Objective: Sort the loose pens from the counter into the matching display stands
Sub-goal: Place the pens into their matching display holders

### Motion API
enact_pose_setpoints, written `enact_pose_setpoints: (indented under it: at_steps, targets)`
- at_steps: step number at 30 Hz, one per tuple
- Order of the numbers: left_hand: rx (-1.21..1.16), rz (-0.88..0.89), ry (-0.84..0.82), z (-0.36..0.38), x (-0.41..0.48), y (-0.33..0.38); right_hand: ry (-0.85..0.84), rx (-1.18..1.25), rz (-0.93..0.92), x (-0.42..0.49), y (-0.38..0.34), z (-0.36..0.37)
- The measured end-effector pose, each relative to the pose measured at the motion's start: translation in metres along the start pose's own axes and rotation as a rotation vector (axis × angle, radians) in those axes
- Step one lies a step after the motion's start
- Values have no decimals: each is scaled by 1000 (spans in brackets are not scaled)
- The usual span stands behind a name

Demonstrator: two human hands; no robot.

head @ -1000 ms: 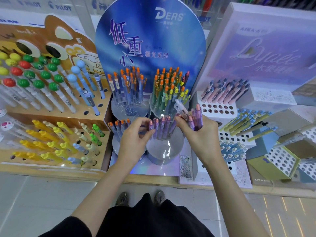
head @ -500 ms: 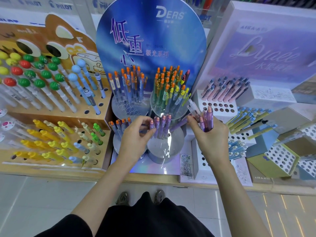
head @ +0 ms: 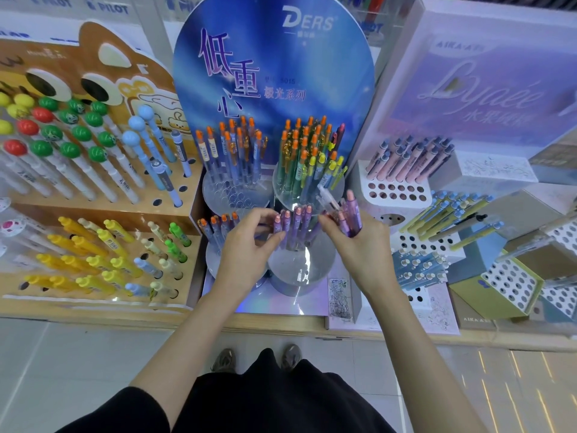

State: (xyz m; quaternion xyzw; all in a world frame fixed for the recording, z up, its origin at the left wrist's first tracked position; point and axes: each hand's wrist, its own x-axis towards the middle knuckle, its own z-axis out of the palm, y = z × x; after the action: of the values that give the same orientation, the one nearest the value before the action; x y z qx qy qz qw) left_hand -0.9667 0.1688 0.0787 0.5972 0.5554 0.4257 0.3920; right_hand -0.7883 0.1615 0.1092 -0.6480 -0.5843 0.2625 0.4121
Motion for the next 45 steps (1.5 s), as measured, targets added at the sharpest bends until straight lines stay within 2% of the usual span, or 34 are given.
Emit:
enact_pose_setpoints:
  at_steps: [7,11,14,16,20,22,24,28,34,41,45]
  targets:
    - [49,1,26,-3,-9,3,-38,90,70,-2,0,-1]
    - [127,74,147,-11,-19,17,47,282,120,-10,0,-12]
    - [74,128,208,-14,-21,37,70,512,80,-6,-11,-25]
    - [-3,152,138,-16,-19,52,14,694,54,0,-20,-30]
    - [-99,91,-264,-15,-16,71,-90,1020,71,14,-44,-25]
    - [-59,60,-393,-12,-14,72,-87,1058,79,19,-57,-18]
    - [-40,16,-450,-11,-12,72,-78,1039,52,22,-67,-8]
    - [-64,5,-406,-16,-2,69,-95,1028,76,23,-83,7]
    - [120,86,-324,-25,4,71,-145,1106,115,25,-87,24]
    - [192,128,-338,-41,13,61,-190,1076,214,26,-89,27]
    - [160,100,-369,-48,17,59,-178,1258,238,30,-94,22]
